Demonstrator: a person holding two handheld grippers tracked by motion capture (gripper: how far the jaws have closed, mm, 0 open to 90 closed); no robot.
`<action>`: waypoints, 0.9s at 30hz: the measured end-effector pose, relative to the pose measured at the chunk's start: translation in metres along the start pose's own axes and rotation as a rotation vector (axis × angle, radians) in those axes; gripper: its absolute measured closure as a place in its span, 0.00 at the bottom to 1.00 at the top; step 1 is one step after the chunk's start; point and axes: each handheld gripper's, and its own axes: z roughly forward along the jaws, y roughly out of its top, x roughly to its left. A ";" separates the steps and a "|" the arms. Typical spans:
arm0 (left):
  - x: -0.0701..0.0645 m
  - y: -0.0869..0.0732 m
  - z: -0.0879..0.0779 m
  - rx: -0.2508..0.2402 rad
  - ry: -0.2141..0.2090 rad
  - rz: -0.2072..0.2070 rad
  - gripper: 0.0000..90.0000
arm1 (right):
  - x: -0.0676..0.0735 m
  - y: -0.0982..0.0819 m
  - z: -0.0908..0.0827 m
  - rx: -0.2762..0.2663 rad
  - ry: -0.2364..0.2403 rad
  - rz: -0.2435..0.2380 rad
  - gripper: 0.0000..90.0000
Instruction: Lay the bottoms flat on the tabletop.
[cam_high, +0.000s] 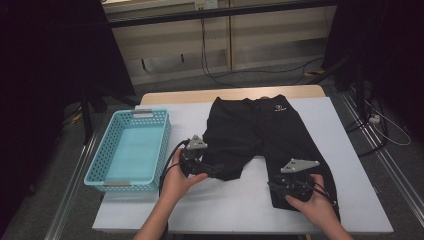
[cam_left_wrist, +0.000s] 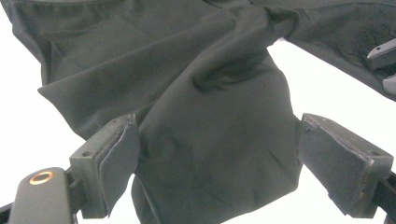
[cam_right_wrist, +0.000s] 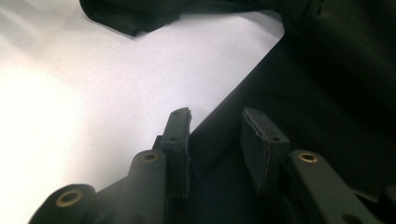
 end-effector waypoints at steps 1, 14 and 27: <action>0.000 0.000 0.000 -0.002 -0.002 -0.001 0.15 | 0.000 0.000 -0.001 0.002 -0.003 -0.005 0.75; -0.002 0.002 0.000 -0.010 -0.006 -0.002 0.15 | 0.003 -0.002 -0.004 0.014 0.053 -0.005 0.99; -0.002 0.003 0.001 -0.008 -0.012 0.001 0.15 | 0.019 -0.003 -0.010 0.037 0.129 -0.033 0.99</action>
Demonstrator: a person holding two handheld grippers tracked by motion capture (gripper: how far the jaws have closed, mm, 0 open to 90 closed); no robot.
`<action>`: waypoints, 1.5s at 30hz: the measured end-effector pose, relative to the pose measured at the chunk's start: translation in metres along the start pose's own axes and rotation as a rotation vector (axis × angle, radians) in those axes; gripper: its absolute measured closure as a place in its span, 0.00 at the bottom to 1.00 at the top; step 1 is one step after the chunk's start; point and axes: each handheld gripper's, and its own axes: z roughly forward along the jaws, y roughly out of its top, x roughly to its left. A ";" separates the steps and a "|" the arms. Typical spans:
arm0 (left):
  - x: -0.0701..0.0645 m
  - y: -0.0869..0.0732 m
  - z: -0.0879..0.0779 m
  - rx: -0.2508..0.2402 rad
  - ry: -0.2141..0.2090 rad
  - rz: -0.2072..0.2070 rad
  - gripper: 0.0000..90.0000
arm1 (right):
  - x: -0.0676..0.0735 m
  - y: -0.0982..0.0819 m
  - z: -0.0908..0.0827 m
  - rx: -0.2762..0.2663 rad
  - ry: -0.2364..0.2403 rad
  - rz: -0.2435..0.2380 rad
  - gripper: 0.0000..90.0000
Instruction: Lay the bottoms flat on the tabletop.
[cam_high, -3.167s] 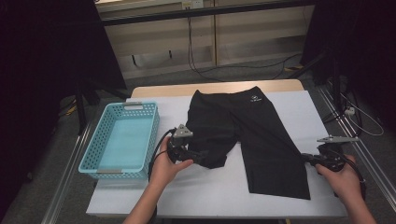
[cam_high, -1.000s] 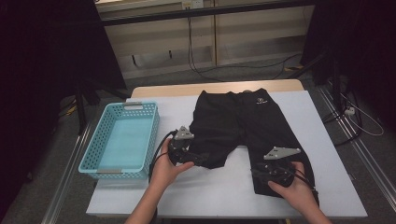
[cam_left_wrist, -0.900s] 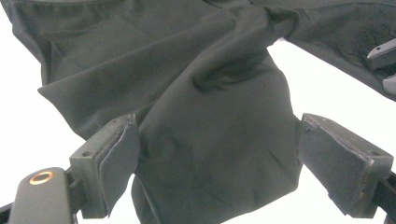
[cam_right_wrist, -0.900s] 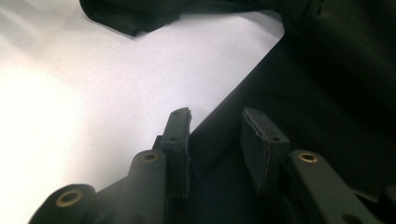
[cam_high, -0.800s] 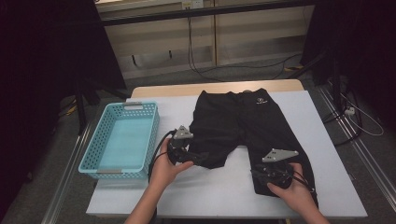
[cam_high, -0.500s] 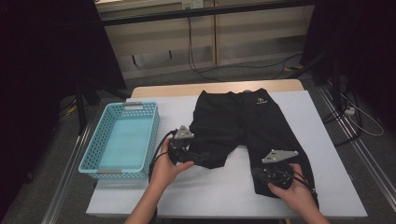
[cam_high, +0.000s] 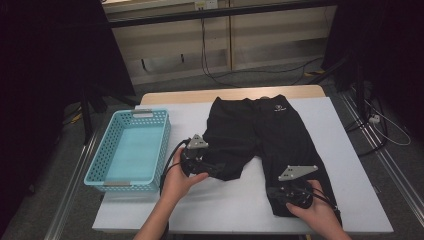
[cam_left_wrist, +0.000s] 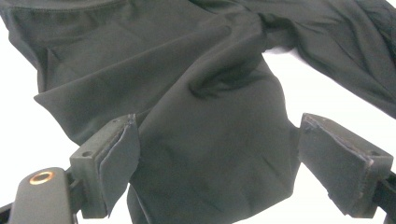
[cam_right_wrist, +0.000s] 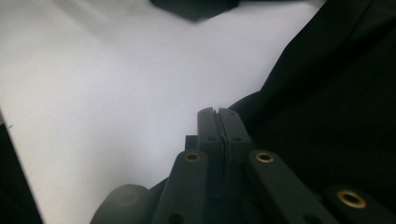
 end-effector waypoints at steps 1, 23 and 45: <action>0.000 0.000 0.000 -0.001 0.001 0.000 0.15 | 0.002 0.000 0.000 0.002 0.003 -0.002 0.99; 0.002 0.000 -0.001 0.011 0.005 0.005 0.15 | -0.134 0.032 -0.016 -0.144 -0.428 0.168 0.54; 0.001 0.001 -0.001 0.007 0.015 0.018 0.15 | -0.197 0.026 -0.003 -0.094 -0.413 0.340 1.00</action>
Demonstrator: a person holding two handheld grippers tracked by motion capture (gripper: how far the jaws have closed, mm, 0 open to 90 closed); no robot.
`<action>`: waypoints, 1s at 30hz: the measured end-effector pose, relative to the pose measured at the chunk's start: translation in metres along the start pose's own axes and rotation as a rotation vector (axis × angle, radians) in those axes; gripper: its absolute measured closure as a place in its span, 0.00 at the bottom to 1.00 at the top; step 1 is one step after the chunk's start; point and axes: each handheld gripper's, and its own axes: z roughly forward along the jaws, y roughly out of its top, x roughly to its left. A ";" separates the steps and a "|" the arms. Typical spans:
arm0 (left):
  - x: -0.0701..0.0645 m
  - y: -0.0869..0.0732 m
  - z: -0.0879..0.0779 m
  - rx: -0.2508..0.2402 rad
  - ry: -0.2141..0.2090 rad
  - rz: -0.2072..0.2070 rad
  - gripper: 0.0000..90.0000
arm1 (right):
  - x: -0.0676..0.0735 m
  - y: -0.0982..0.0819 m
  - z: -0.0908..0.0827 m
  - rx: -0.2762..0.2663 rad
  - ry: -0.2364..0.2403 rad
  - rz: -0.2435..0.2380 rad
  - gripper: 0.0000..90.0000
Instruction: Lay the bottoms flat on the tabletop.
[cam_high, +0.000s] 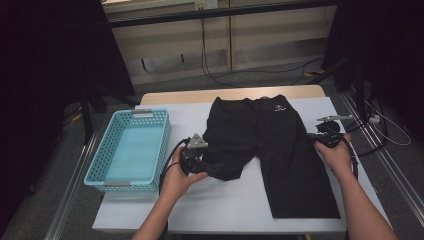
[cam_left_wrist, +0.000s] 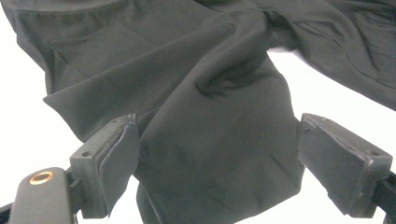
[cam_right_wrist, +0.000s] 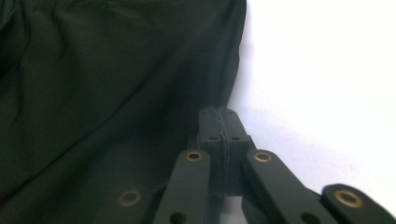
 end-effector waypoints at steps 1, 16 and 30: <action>0.000 0.000 0.000 0.000 0.002 0.002 0.15 | -0.001 0.000 -0.001 0.009 0.000 0.006 1.00; 0.001 0.001 0.001 0.001 -0.009 -0.006 0.15 | -0.044 -0.012 -0.023 0.030 -0.056 0.137 1.00; -0.002 0.004 0.002 0.002 -0.015 0.005 0.15 | -0.032 -0.038 -0.049 0.022 0.009 0.149 0.73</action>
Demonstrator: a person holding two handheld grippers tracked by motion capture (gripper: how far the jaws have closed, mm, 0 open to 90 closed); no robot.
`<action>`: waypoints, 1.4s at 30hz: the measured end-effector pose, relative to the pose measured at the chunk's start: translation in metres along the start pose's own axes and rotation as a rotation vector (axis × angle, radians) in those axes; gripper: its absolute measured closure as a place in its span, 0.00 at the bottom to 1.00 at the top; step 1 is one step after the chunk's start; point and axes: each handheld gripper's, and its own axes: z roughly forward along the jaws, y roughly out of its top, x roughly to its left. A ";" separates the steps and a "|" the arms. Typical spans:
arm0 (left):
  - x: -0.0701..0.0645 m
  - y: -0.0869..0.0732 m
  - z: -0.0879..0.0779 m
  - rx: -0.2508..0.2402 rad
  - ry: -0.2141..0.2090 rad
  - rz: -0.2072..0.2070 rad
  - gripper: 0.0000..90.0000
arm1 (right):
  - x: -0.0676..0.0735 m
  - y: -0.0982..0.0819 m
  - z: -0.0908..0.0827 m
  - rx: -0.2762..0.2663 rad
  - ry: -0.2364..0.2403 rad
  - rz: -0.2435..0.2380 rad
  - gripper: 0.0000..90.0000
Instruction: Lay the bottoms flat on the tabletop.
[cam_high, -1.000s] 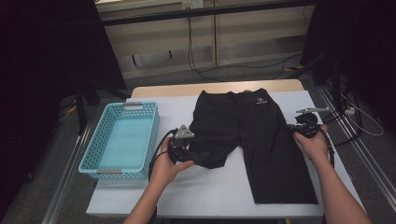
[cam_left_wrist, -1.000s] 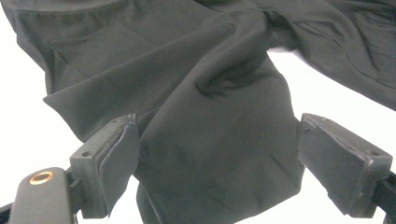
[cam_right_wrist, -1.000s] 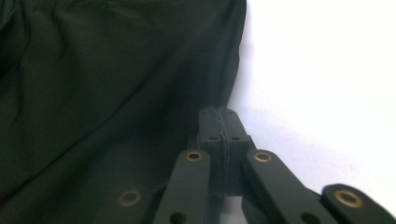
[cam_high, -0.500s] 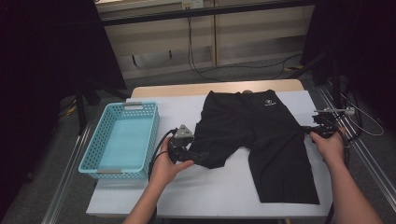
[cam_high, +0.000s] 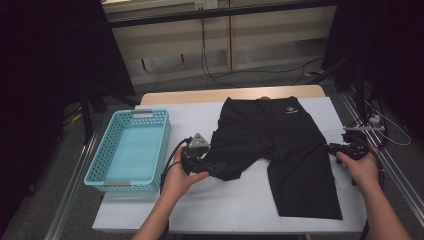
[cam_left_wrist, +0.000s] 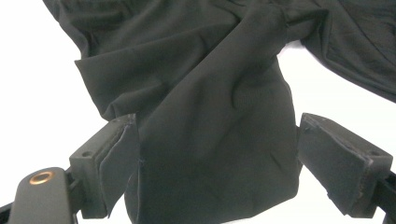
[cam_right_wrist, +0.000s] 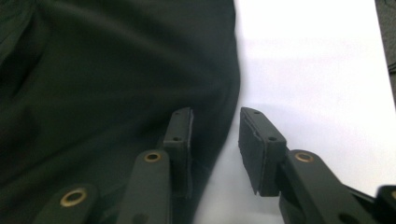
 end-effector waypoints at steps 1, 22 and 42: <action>0.000 0.000 -0.001 0.000 0.000 0.000 0.15 | 0.002 -0.004 -0.004 0.007 0.005 0.003 0.76; -0.003 0.001 -0.003 -0.004 -0.004 0.001 0.15 | 0.008 -0.038 -0.044 0.027 -0.030 -0.039 1.00; -0.007 -0.002 -0.003 0.003 -0.021 0.004 0.15 | 0.070 -0.041 -0.048 -0.019 0.043 -0.198 0.48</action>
